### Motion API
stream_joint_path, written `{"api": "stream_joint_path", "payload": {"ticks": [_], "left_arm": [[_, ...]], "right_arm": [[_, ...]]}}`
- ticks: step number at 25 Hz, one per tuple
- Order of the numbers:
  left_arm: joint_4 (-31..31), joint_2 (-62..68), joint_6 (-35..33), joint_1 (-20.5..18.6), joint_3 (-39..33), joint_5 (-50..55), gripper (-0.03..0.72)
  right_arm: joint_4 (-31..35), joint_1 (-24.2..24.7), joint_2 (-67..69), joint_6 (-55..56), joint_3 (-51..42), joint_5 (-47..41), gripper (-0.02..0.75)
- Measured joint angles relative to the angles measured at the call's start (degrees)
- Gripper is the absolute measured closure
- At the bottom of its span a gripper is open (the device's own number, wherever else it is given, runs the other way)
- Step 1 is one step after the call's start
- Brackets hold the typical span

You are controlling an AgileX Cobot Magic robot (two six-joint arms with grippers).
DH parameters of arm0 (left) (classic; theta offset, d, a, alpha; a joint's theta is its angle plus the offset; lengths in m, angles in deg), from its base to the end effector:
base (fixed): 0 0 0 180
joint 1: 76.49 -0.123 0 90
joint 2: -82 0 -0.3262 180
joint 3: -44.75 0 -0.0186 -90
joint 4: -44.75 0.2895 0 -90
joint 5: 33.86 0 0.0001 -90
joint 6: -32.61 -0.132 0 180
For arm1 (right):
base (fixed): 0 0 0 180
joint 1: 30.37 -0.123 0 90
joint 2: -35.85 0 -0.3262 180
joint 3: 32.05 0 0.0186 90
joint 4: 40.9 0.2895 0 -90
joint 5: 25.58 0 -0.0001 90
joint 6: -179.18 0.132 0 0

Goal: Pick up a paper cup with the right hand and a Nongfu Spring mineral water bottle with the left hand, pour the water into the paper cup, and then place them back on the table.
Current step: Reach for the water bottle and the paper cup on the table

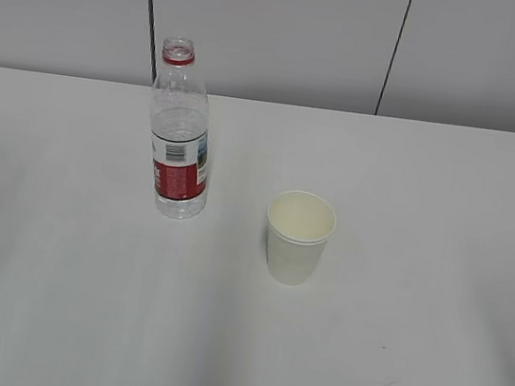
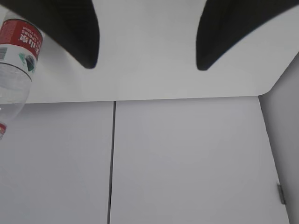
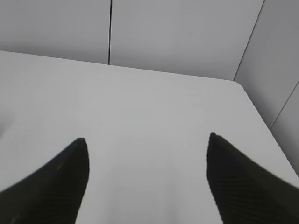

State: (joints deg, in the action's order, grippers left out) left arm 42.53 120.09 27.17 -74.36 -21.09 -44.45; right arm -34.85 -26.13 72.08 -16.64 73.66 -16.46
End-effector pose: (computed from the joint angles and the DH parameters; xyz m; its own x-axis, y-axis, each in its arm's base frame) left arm 0.1604 -0.0050 0.2648 -0.0566 0.0590 -0.9967 0.0333 0.9978 0.0571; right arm 0.1433 -0.0128 0.2054 -0.2105 -0.1558 -0.9651 0.0551 0.9838 -0.1709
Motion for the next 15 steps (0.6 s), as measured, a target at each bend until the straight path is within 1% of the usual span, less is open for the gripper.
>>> {"api": "stream_joint_path", "payload": {"ticks": [5, 10, 15], "left_arm": [[0.0, 2.7, 0.0, 0.4, 0.0, -2.9, 0.284], [0.0, 6.7, 0.0, 2.3, 0.0, -5.7, 0.284], [0.0, 11.0, 0.0, 2.9, 0.0, -8.2, 0.284]], "right_arm": [[0.0, 0.0, 2.9, 0.0, 0.0, 1.6, 0.156], [0.0, 0.0, 4.9, 0.0, 0.0, 3.3, 0.156], [-0.1, 0.0, 6.3, 0.0, 0.0, 4.4, 0.156]]}}
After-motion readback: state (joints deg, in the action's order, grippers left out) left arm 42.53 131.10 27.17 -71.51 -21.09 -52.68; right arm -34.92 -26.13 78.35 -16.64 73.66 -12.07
